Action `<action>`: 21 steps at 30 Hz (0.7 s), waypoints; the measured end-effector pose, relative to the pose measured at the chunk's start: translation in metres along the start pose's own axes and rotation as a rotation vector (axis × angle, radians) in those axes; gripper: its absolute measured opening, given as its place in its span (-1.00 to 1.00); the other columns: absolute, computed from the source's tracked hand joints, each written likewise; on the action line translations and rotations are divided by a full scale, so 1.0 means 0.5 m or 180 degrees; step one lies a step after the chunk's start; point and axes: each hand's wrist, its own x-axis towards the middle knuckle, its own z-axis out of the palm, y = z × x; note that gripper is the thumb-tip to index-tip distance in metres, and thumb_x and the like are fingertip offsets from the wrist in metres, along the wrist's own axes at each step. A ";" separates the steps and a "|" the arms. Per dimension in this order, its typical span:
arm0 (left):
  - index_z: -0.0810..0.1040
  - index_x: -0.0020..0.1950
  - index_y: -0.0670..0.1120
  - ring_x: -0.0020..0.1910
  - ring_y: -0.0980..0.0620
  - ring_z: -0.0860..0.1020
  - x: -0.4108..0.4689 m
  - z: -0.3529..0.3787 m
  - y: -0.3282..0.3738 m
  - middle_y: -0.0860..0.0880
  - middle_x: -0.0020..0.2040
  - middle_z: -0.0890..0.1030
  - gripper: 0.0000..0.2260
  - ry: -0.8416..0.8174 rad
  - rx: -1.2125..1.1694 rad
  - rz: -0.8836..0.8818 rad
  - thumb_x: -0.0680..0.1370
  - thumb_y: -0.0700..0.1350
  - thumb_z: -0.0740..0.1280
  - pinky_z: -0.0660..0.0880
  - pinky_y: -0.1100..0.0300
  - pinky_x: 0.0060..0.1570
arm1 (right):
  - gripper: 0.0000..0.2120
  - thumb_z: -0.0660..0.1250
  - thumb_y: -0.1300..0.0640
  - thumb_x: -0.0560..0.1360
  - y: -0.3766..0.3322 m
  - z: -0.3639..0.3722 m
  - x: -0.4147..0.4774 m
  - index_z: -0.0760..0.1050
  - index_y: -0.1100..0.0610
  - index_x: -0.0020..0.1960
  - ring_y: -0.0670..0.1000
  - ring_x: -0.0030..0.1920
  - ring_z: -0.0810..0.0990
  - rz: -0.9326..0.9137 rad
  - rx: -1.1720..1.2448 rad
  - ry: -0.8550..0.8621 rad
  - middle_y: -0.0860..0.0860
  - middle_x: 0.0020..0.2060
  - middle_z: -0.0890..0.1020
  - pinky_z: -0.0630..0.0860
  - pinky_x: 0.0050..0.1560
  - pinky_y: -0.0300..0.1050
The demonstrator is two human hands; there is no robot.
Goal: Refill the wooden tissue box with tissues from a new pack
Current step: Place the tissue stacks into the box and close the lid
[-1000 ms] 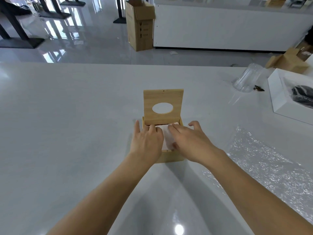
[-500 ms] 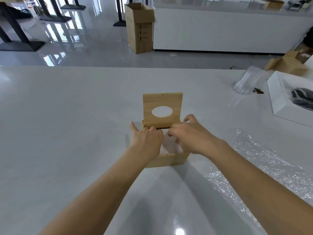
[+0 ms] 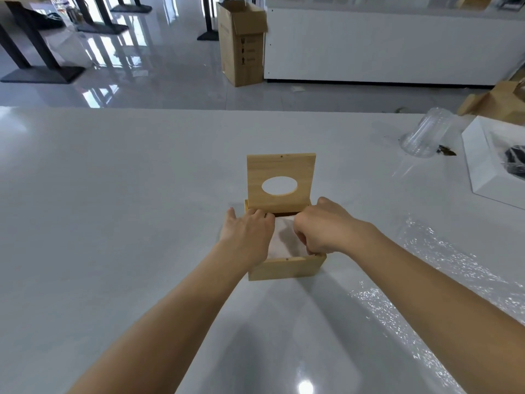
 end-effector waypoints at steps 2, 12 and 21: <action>0.40 0.14 -0.10 0.25 0.00 0.41 -0.002 0.000 -0.006 -0.01 0.18 0.49 -0.74 0.0041 0.0077 0.0135 0.47 -0.17 0.30 0.15 -0.09 0.37 | -0.88 0.29 0.32 0.40 0.007 0.010 0.002 0.51 0.12 -0.17 0.05 -0.11 0.45 0.0000 0.0265 0.0019 0.04 -0.10 0.62 0.17 -0.12 -0.21; 0.44 0.20 -0.06 -0.02 0.08 0.52 -0.030 0.004 -0.062 0.09 -0.03 0.55 -0.75 0.2188 -0.3247 -0.0941 0.53 -0.20 0.30 0.46 0.15 0.02 | -0.74 0.38 0.28 0.44 0.086 0.045 -0.027 0.48 -0.01 0.03 -0.12 -0.10 0.51 0.0335 0.3509 0.2146 -0.08 -0.08 0.52 0.43 -0.10 -0.32; 0.38 0.28 0.25 0.41 -0.03 0.30 -0.016 0.053 -0.062 0.01 0.43 0.28 -0.48 0.0476 -0.5503 -0.0713 0.57 -0.36 0.14 0.52 -0.12 0.08 | -0.40 0.29 0.30 0.51 0.079 0.081 -0.006 0.26 -0.35 0.25 -0.03 0.35 0.38 -0.0217 0.5414 0.1107 -0.05 0.30 0.40 0.46 0.18 0.07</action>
